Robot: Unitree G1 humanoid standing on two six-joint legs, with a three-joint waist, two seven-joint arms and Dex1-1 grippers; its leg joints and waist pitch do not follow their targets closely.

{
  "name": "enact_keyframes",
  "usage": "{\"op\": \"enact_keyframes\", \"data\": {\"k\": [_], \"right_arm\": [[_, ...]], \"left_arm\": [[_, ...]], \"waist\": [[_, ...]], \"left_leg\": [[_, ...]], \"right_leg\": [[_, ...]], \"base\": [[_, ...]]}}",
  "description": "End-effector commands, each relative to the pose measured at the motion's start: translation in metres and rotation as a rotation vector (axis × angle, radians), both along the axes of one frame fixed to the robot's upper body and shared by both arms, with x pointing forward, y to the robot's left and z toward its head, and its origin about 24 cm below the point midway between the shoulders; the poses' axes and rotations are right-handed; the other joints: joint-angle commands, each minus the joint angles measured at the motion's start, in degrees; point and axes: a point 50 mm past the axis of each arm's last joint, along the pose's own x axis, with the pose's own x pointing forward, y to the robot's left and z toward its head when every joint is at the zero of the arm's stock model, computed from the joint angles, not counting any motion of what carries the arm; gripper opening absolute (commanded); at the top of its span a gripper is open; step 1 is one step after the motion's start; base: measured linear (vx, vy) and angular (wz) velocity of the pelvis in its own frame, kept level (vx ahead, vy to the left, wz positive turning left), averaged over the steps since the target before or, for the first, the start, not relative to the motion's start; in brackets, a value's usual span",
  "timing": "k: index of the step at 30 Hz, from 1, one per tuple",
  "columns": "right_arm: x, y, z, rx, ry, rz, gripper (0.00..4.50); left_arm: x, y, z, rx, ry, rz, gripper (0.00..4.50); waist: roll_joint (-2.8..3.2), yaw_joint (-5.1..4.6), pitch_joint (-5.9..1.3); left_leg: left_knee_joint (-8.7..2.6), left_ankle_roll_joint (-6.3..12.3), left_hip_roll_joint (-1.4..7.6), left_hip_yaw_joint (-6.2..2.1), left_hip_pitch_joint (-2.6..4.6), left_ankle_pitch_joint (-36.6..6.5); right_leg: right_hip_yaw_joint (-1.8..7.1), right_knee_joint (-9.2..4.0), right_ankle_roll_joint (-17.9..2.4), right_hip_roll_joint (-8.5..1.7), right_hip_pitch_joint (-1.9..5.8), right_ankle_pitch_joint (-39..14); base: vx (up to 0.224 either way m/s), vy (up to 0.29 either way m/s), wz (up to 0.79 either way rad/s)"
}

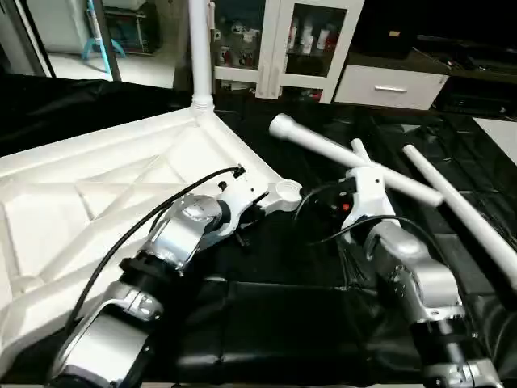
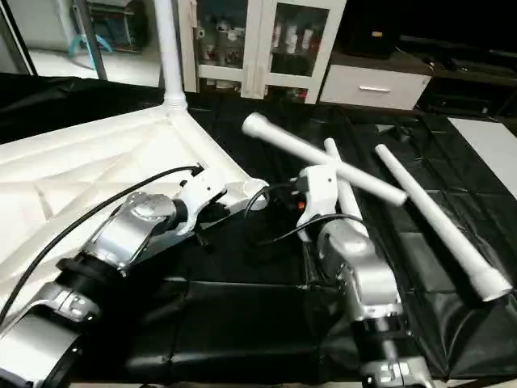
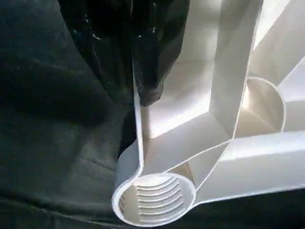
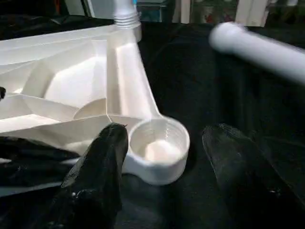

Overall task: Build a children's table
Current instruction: Pick table leg

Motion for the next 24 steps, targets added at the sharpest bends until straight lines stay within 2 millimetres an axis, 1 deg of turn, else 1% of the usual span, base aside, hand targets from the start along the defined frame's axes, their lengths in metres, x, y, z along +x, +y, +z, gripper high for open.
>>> {"op": "enact_keyframes", "data": {"k": [1,2,3,4,5,6,7,8,9,11,12,14,15,16,19,20,21,22,23,24], "right_arm": [[-0.001,-0.002,0.003,-0.017,-0.011,-0.006,2.48],[-0.002,-0.002,0.003,-0.024,-0.014,-0.012,2.48],[-0.002,-0.003,0.002,-0.041,-0.018,-0.027,2.48],[-0.002,-0.003,0.002,-0.045,-0.019,-0.035,2.48],[-0.003,-0.004,0.003,-0.048,-0.019,-0.044,2.48],[-0.002,-0.005,0.003,-0.049,-0.019,-0.058,2.48],[-0.002,-0.005,0.003,-0.048,-0.019,-0.067,2.48],[-0.002,-0.005,0.003,-0.050,-0.018,-0.072,2.48],[-0.002,-0.006,0.003,-0.053,-0.018,-0.075,2.48],[-0.001,-0.005,0.002,-0.059,-0.017,-0.081,2.48],[-0.001,-0.005,0.002,-0.072,-0.020,-0.080,2.48],[-0.001,-0.004,0.001,-0.081,-0.023,-0.076,2.48],[-0.001,-0.004,0.002,-0.081,-0.023,-0.076,2.48],[-0.001,-0.004,0.002,-0.081,-0.023,-0.076,2.48],[0.000,-0.004,0.002,-0.084,-0.023,-0.076,2.48],[0.000,-0.003,0.002,-0.086,-0.023,-0.073,2.48],[0.000,-0.002,0.002,-0.088,-0.023,-0.070,2.48],[0.000,-0.002,0.002,-0.089,-0.023,-0.070,2.48],[0.000,-0.002,0.002,-0.091,-0.023,-0.066,2.48],[0.000,-0.001,0.001,-0.094,-0.023,-0.064,2.48]], "left_arm": [[-0.018,-0.009,-0.008,0.018,0.004,-0.229,0.00],[-0.027,-0.009,-0.010,0.022,0.014,-0.321,0.00],[-0.036,-0.008,-0.015,0.043,0.031,-0.410,0.00],[-0.039,-0.008,-0.016,0.045,0.035,-0.436,0.00],[-0.042,-0.007,-0.017,0.046,0.037,-0.457,0.00],[-0.043,-0.008,-0.018,0.038,0.044,-0.465,0.00],[-0.045,-0.008,-0.019,0.029,0.049,-0.476,0.00],[-0.045,-0.009,-0.019,0.029,0.042,-0.476,0.00],[-0.046,-0.009,-0.019,0.029,0.035,-0.480,0.00],[-0.043,-0.007,-0.018,0.039,0.015,-0.479,0.00],[-0.040,-0.006,-0.018,0.052,-0.003,-0.472,0.00],[-0.039,-0.005,-0.018,0.057,-0.016,-0.466,0.00],[-0.038,-0.004,-0.017,0.051,-0.025,-0.464,0.00],[-0.037,-0.004,-0.017,0.050,-0.033,-0.461,0.00],[-0.037,-0.004,-0.017,0.050,-0.034,-0.462,0.00],[-0.037,-0.004,-0.017,0.049,-0.037,-0.462,0.00],[-0.038,-0.004,-0.017,0.042,-0.037,-0.464,0.00],[-0.038,-0.004,-0.017,0.042,-0.037,-0.464,0.00],[-0.038,-0.004,-0.018,0.039,-0.038,-0.465,0.00],[-0.039,-0.004,-0.018,0.035,-0.049,-0.473,0.00]], "waist": [[0.78,0.63,-3.34],[0.71,0.50,-3.32],[1.66,0.97,-3.27],[1.59,1.10,-3.24],[1.57,1.31,-3.19],[1.76,1.79,-3.01],[1.86,2.06,-2.99],[1.89,2.19,-2.99],[1.86,2.23,-2.81],[1.77,2.25,-2.79],[1.54,2.25,-2.83],[1.63,2.29,-2.86],[1.56,2.38,-2.88],[1.36,2.39,-2.86],[1.50,2.41,-2.85],[1.05,2.38,-2.86],[1.25,2.44,-2.86],[1.04,2.40,-2.86],[1.12,2.43,-2.86],[0.90,2.44,-2.89]], "left_leg": [[-3.79,0.89,2.05,-0.50,0.40,-8.35],[-3.91,0.70,2.07,-0.37,0.37,-8.45],[-3.91,-0.04,2.13,-0.37,0.88,-9.42],[-3.95,-0.30,2.16,-0.24,0.92,-9.80],[-4.02,-0.60,2.19,-0.12,1.13,-10.36],[-4.11,-1.34,2.23,0.09,1.66,-12.00],[-4.24,-2.02,2.28,0.11,1.68,-13.10],[-4.33,-2.26,2.30,0.08,1.58,-13.41],[-4.60,-3.03,2.28,0.03,1.55,-15.56],[-4.70,-3.31,2.19,-0.06,1.48,-16.73],[-4.66,-3.15,2.11,-0.09,1.34,-16.53],[-4.65,-3.16,2.12,-0.12,1.36,-16.18],[-4.59,-2.99,2.12,-0.08,1.46,-15.78],[-4.59,-2.83,2.12,-0.05,1.40,-15.52],[-4.62,-2.92,2.18,-0.10,1.37,-15.53],[-4.61,-2.79,2.17,-0.09,1.26,-15.31],[-4.63,-2.73,2.18,-0.13,1.24,-15.10],[-4.61,-2.64,2.18,-0.12,1.19,-14.98],[-4.63,-2.55,2.17,-0.15,1.13,-14.76],[-4.57,-2.39,2.18,-0.13,1.16,-14.40]], "right_leg": [[2.54,-3.24,-10.83,-3.23,3.56,-5.95],[2.59,-3.13,-10.95,-3.06,3.56,-5.67],[2.59,-3.10,-11.16,-3.05,3.12,-6.04],[2.64,-3.18,-10.97,-2.98,3.09,-6.31],[2.65,-3.17,-10.88,-2.88,2.94,-6.64],[2.70,-3.32,-10.71,-2.76,2.46,-7.80],[2.74,-3.26,-10.52,-2.86,2.57,-8.70],[2.76,-3.28,-10.28,-2.93,2.65,-9.15],[2.79,-3.52,-9.30,-2.98,2.63,-11.56],[2.89,-3.75,-8.17,-3.19,2.74,-14.11],[2.92,-3.91,-7.42,-3.23,2.79,-15.11],[2.97,-3.93,-7.04,-3.30,2.75,-15.36],[2.97,-3.92,-6.92,-3.28,2.64,-15.20],[2.96,-3.93,-6.85,-3.28,2.67,-15.28],[2.95,-3.89,-6.84,-3.30,2.64,-15.56],[2.92,-3.87,-6.77,-3.31,2.72,-15.73],[2.94,-3.86,-6.66,-3.37,2.72,-16.00],[2.93,-3.89,-6.60,-3.39,2.74,-16.07],[2.92,-3.86,-6.51,-3.42,2.79,-16.21],[2.91,-3.83,-6.48,-3.41,2.74,-15.97]], "base": [[0.000,0.000,0.00],[0.000,0.000,0.00],[0.000,0.000,0.00],[0.000,0.000,0.00],[0.000,0.000,0.00],[0.000,0.000,0.00],[0.000,0.000,0.00],[0.000,0.000,0.00],[0.000,0.000,0.00],[0.000,0.000,0.00],[0.000,0.000,0.00],[0.000,0.000,0.00],[0.000,0.000,0.00],[0.000,0.000,0.00],[0.000,0.000,0.00],[0.000,0.000,0.00],[0.000,0.000,0.00],[0.000,0.000,0.00],[0.000,0.000,0.00],[0.000,0.000,0.00]]}}
